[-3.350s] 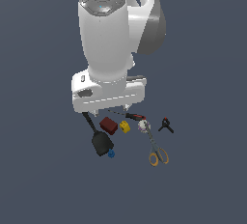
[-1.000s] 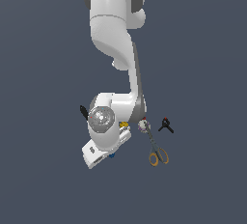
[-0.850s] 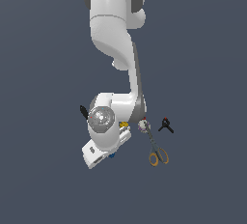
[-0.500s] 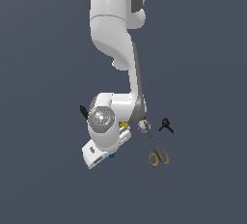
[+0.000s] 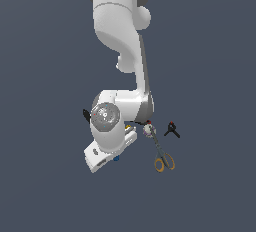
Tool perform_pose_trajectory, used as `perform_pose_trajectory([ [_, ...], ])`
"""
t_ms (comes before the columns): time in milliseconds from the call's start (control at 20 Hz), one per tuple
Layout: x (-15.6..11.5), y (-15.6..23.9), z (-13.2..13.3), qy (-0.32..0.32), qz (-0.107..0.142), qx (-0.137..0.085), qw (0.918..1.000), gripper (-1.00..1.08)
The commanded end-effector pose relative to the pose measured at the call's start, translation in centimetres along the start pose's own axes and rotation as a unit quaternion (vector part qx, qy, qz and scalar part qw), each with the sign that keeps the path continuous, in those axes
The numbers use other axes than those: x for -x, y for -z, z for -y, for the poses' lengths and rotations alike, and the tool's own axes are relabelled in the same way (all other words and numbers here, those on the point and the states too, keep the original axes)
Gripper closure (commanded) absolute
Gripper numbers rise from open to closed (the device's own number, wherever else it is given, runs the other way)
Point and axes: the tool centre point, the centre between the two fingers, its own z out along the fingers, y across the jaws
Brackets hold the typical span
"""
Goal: Pick up a designated object from a clutter of objects.
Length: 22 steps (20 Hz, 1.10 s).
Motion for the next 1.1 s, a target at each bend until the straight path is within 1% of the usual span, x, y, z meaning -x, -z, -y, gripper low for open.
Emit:
perform_pose_trajectory([
  [0,-0.1,1.7,0.2,0.0,-0.001,0.001,1.0,1.08],
  [250,-0.3,6.3,1.0,0.0,0.0,0.001,1.0,1.08],
  [1050,-1.4,24.6,3.6,0.001,-0.001,0.0,1.0,1.08],
])
